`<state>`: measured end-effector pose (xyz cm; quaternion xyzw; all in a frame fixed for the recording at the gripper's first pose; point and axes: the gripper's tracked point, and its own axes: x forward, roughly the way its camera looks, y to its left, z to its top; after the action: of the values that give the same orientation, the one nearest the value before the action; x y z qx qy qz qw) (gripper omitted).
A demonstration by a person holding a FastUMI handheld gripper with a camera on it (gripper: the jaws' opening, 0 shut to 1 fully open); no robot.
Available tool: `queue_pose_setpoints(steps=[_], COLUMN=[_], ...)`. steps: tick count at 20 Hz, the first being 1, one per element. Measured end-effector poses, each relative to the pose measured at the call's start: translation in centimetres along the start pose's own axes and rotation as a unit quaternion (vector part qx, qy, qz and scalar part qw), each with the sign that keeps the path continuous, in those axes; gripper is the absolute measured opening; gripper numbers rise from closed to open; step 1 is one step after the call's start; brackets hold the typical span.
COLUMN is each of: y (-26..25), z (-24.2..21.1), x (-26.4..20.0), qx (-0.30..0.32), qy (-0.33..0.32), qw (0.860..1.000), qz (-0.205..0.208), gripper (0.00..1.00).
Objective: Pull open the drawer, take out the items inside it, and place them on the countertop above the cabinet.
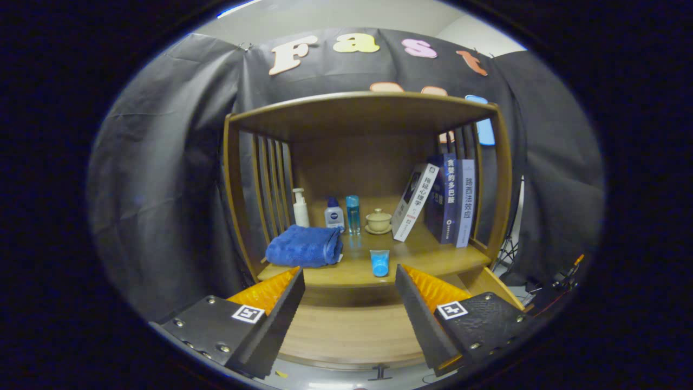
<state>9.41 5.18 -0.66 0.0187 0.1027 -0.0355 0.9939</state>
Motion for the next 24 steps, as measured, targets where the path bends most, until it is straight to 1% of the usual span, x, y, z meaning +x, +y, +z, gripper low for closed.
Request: queue_pose_setpoints(steps=[2, 6, 9, 14, 19, 22, 24], y=[-0.2, -2.9, -4.2, -5.6, -5.8, -5.7, -5.9], z=[0.3, -0.3, -2.7, -8.3, -11.8, -14.6, -16.5], x=[-2.2, -5.8, -7.1, -7.4, -7.0, -6.4, -5.7], qx=[-0.005, -0.027, -0.020, 0.000, -0.015, 0.000, -0.006], qy=[-0.021, -0.056, -0.059, -0.030, -0.025, -0.007, 0.006], qw=[1.000, 0.997, 0.997, 0.998, 0.999, 0.999, 0.999], qz=[-0.002, -0.037, -0.048, -0.046, -0.045, -0.045, -0.045], gripper=[1.00, 1.00, 1.00, 1.00, 1.00, 1.00, 1.00])
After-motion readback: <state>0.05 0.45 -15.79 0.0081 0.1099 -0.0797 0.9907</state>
